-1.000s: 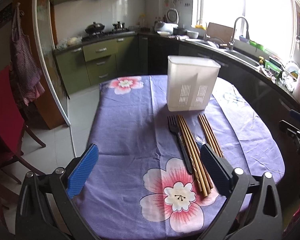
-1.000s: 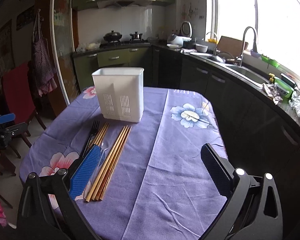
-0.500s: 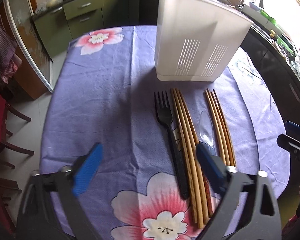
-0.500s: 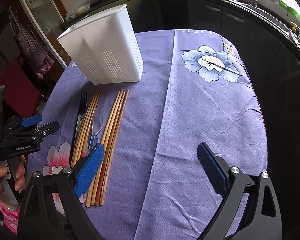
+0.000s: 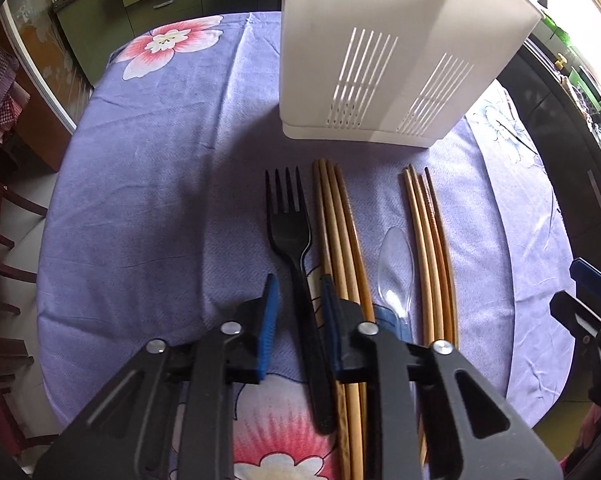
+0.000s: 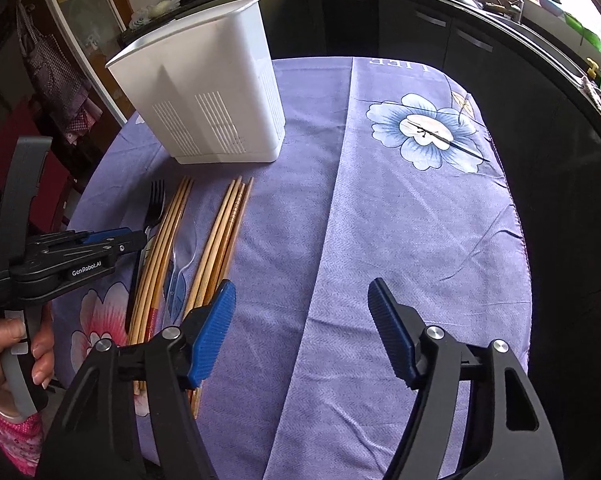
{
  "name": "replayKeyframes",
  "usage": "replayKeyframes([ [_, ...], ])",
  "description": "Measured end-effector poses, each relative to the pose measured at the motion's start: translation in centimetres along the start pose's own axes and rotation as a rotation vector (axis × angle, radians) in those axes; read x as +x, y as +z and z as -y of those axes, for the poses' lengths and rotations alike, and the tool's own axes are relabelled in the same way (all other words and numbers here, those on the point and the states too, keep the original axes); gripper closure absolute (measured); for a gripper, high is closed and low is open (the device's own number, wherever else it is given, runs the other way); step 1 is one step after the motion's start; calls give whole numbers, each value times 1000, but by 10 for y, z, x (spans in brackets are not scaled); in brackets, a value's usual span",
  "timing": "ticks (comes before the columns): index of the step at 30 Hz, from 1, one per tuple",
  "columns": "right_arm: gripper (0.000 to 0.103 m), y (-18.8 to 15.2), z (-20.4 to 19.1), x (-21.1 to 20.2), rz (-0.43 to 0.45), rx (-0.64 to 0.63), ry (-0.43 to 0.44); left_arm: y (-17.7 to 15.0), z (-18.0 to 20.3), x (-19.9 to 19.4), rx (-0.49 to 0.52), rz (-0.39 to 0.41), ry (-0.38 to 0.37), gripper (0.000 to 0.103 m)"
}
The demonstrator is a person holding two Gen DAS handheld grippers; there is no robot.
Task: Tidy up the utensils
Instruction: 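Grasp the black plastic fork with the left tool while the right tool approaches the spoon, then close the right tool on the clear plastic spoon beside the chopsticks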
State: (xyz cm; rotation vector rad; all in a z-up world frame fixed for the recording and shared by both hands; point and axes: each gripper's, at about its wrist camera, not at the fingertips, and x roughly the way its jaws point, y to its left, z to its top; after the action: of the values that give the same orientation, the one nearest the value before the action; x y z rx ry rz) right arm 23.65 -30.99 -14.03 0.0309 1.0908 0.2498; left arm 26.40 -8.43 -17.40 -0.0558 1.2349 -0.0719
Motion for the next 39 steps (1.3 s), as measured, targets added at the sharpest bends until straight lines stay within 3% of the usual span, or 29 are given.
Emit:
replayKeyframes([
  [9,37,-1,6,-4,3,-2,-8,6,1,12,-13,-25,46,93],
  [20,37,0,-6,-2,-15,-36,-24,7,-4,9,-22,17,111,95],
  [36,79,15,-98,55,-175,-157,50,6,-35,-2,-47,46,126,94],
  [39,83,14,-108,63,-195,-160,59,6,-40,-4,-51,50,129,94],
])
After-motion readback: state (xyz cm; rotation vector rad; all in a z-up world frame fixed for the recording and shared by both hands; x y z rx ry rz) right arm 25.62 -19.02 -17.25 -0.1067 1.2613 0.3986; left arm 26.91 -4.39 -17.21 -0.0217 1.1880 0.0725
